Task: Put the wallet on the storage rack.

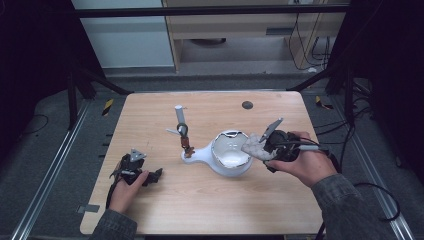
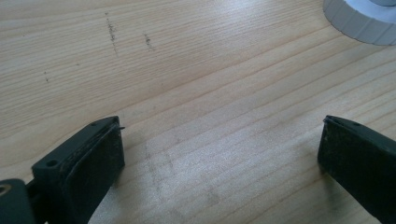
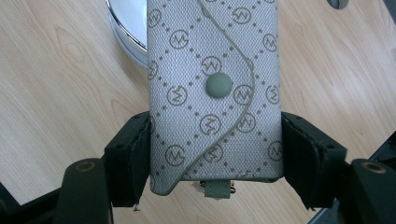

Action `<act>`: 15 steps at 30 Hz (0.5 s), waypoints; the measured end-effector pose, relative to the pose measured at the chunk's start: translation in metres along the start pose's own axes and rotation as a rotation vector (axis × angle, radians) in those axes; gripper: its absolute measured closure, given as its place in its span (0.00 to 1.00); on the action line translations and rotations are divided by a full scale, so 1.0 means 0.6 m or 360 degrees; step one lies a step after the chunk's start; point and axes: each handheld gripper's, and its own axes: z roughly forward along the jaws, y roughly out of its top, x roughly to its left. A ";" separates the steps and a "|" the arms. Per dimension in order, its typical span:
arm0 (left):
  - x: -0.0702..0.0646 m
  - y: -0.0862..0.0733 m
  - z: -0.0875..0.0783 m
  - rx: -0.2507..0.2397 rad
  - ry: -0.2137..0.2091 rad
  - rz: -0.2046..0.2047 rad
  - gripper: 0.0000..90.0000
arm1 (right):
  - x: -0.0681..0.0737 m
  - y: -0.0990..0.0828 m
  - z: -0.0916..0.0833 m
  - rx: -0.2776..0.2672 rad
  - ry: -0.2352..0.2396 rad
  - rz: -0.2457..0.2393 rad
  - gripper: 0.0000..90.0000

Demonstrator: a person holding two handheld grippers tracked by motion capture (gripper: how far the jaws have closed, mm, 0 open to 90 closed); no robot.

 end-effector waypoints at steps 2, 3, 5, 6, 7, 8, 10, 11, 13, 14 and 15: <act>0.000 0.000 0.000 -0.0002 -0.0001 -0.0001 0.00 | 0.003 0.007 -0.001 0.0000 -0.0005 -0.0017 0.34; 0.000 0.000 0.000 0.0000 0.0000 0.0000 0.00 | 0.004 0.010 -0.001 -0.0003 -0.0001 -0.0025 0.34; 0.000 0.000 0.000 0.0000 0.0002 0.0002 0.00 | 0.007 0.015 -0.002 -0.0004 0.0005 -0.0034 0.34; 0.000 0.000 0.000 0.0001 0.0001 0.0004 0.00 | 0.007 0.017 -0.002 -0.0001 0.0004 -0.0044 0.35; 0.000 0.000 0.000 0.0000 0.0001 0.0004 0.00 | 0.009 0.019 -0.002 0.0000 0.0006 -0.0043 0.35; 0.000 0.000 0.000 0.0000 0.0000 0.0004 0.00 | 0.010 0.021 -0.002 0.0005 0.0003 -0.0052 0.35; 0.000 0.000 0.000 0.0000 0.0000 0.0004 0.00 | 0.013 0.025 -0.002 0.0011 0.0002 -0.0068 0.35; 0.000 0.000 0.000 0.0000 0.0000 0.0004 0.00 | 0.014 0.027 -0.001 0.0012 0.0004 -0.0069 0.35; 0.000 0.000 0.000 0.0001 0.0001 0.0004 0.00 | 0.017 0.029 0.000 0.0018 -0.0001 -0.0086 0.35; 0.000 0.000 0.000 0.0001 0.0000 0.0004 0.00 | 0.019 0.030 0.002 0.0020 -0.0002 -0.0094 0.35; 0.000 0.000 0.000 0.0000 0.0001 0.0004 0.00 | 0.021 0.031 0.003 0.0025 -0.0002 -0.0101 0.35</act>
